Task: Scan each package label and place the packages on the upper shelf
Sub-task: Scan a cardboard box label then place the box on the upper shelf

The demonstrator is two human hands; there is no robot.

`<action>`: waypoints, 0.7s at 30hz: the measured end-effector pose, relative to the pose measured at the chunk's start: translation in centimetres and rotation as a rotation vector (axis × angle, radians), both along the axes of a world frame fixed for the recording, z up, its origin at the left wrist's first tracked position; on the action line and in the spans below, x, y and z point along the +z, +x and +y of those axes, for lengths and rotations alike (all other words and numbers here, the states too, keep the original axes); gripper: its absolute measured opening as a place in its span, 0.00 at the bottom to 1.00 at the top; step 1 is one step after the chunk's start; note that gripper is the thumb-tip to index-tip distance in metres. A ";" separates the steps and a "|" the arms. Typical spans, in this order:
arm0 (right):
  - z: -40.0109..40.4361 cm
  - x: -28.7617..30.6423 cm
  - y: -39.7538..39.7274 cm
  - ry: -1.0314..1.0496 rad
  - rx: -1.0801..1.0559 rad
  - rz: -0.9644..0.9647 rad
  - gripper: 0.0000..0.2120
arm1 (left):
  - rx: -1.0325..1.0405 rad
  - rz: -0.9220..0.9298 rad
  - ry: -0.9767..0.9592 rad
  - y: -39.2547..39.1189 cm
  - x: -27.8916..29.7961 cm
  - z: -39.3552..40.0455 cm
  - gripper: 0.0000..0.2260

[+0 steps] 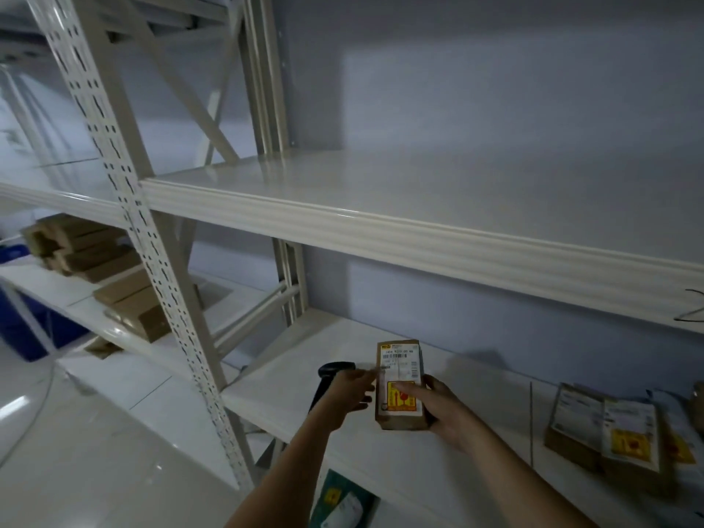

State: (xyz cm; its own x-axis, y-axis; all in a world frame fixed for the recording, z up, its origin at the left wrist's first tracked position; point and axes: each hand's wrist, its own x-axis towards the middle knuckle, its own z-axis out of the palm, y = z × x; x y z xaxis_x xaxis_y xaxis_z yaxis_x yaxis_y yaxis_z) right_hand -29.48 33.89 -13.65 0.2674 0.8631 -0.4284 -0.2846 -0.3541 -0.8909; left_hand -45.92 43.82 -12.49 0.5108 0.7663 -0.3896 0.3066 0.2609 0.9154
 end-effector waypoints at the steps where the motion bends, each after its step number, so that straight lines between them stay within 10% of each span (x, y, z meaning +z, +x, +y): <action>1: 1.3 -0.4 0.2 -0.009 -0.013 -0.008 0.23 | 0.070 0.054 0.033 -0.3 -0.5 1.5 0.16; 10: 9.5 -4.0 2.3 -0.063 -0.041 -0.097 0.22 | 0.239 0.437 0.085 -2.5 -3.7 11.6 0.04; 14: 10.8 -5.2 2.3 -0.086 -0.041 -0.138 0.19 | 0.063 0.632 -0.021 -1.8 -5.8 13.3 0.24; 21: 11.7 -5.4 1.4 -0.069 -0.096 -0.180 0.12 | -0.139 0.714 0.012 -1.3 -8.4 14.6 0.30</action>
